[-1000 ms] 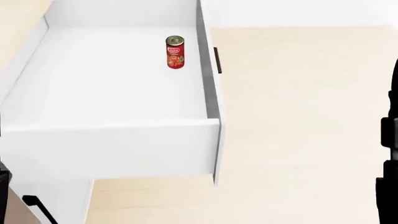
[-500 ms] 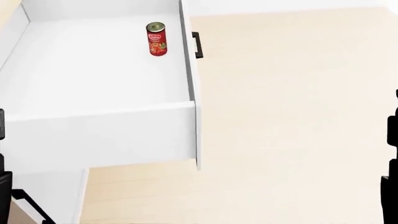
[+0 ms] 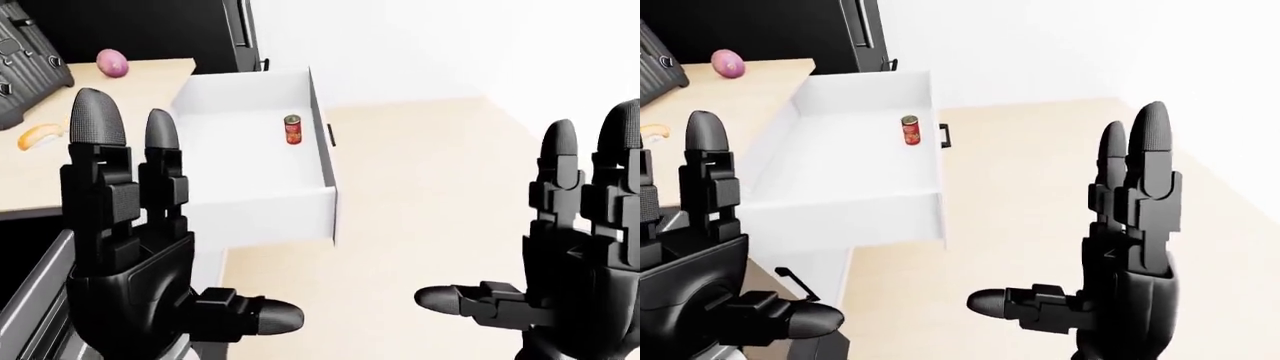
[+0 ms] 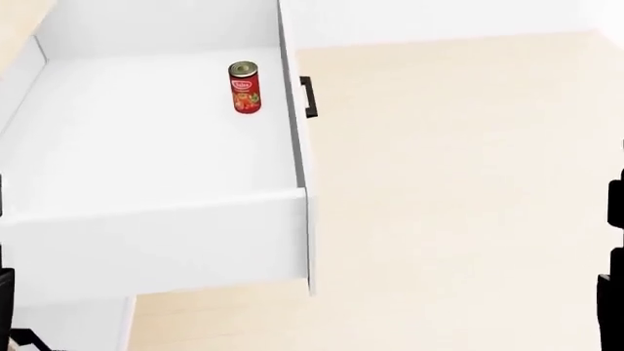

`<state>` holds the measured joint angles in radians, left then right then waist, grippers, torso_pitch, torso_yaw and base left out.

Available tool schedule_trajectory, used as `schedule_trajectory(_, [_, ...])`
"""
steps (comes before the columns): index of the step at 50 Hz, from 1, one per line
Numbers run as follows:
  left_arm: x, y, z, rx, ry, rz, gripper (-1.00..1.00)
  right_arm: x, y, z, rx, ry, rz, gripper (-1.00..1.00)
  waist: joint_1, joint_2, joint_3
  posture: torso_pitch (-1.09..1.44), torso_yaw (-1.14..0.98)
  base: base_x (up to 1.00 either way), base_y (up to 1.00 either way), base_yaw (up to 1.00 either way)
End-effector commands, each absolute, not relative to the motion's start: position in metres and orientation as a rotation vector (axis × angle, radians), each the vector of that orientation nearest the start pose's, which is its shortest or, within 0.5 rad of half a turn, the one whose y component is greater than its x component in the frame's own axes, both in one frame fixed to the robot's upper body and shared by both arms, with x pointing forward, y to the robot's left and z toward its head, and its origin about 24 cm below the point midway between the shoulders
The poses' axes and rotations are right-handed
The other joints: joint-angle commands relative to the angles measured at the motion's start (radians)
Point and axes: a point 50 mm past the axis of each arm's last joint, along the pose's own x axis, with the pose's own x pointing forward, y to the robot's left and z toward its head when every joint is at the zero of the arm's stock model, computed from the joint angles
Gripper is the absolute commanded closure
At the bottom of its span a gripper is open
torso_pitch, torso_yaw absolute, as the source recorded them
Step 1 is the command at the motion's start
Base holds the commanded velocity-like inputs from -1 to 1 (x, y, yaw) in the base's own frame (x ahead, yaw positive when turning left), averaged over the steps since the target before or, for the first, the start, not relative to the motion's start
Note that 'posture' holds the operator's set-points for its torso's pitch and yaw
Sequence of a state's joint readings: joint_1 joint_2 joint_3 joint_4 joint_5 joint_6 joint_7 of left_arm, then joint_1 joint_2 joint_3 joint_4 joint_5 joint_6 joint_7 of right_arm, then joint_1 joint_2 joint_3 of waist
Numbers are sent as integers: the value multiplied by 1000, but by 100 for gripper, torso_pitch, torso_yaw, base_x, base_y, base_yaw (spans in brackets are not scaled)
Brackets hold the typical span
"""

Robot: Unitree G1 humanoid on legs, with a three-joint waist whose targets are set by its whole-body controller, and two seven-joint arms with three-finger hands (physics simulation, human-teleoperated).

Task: Close the right drawer.

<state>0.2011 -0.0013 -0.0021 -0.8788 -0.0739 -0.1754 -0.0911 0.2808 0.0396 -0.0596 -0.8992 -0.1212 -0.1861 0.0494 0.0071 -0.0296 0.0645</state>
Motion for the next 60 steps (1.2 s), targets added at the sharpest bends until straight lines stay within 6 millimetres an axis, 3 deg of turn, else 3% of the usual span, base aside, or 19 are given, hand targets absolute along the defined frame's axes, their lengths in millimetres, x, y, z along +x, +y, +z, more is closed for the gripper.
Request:
schedule_trajectory(1, [150,152,213,-10,-921,-66,-100,143,-165,203,-195,-855,-129,-100,-4,-4,0,0,0,24,0,0])
schedule_trajectory(3, [150,152,213,-10,-921,-65,-100,143,-165,203,-201,-855,-134,-100,-6,12,-7,0,0,24,0,0])
schedule_trajectory(5, [150,152,213,-9,-921,-66,-100,144,-165,202,-212,-853,-143,-100,-2,-8,-14,0,0,24,0,0])
schedule_trajectory(8, [150,152,213,-10,-922,-65,-100,144,-165,203,-226,-853,-154,-100,-3,-4,-20,0,0,24,0,0])
schedule_trajectory(12, [150,152,213,-11,-921,-65,-100,144,-165,203,-230,-854,-153,-100,-11,28,-8,0,0,25,0,0])
schedule_trajectory(14, [150,152,213,-10,-921,-65,-100,144,-165,203,-231,-855,-153,-100,-15,62,-16,0,0,24,0,0])
schedule_trajectory(15, [150,152,213,-10,-921,-65,-100,144,-165,203,-229,-853,-153,-100,-15,90,-30,0,0,23,0,0])
schedule_trajectory(16, [150,152,213,-11,-921,-65,-100,144,-165,203,-229,-852,-153,-100,-9,77,-29,0,0,24,0,0])
schedule_trajectory(18, [150,152,213,-11,-921,-66,-100,145,-165,203,-226,-850,-151,-100,-5,92,2,0,0,25,0,0])
schedule_trajectory(21, [150,152,214,-11,-921,-65,-100,145,-164,202,-218,-846,-142,-100,6,83,-13,0,0,21,0,0])
schedule_trajectory(22, [150,152,214,-11,-921,-65,-100,145,-164,202,-216,-842,-144,-100,5,70,-5,0,0,5,0,0])
schedule_trajectory(24, [150,152,213,-10,-921,-65,-100,146,-165,201,-208,-838,-141,-100,5,57,-17,0,0,0,0,0])
schedule_trajectory(26, [150,152,214,-10,-922,-65,-100,147,-165,201,-206,-835,-139,-100,12,38,-12,0,0,0,0,0])
schedule_trajectory(27, [150,152,213,-10,-921,-65,-100,147,-165,201,-204,-834,-137,-100,17,23,-15,0,0,0,0,0])
schedule_trajectory(29, [150,152,213,-10,-921,-65,-100,147,-165,201,-203,-835,-136,-100,23,-27,-30,0,0,0,0,0])
schedule_trajectory(31, [150,152,213,-10,-921,-65,-100,147,-165,200,-204,-834,-136,-100,25,-4,-28,0,0,0,0,0])
schedule_trajectory(34, [151,152,213,-11,-921,-65,-100,147,-165,200,-203,-835,-135,-100,21,10,-48,0,0,0,0,0])
schedule_trajectory(38, [151,152,213,-11,-920,-65,-100,147,-165,201,-205,-833,-136,-100,13,22,-57,0,0,0,0,0])
schedule_trajectory(60, [151,153,213,-13,-918,-64,-100,151,-167,203,-174,-822,-137,-100,0,27,-50,0,0,0,0,0])
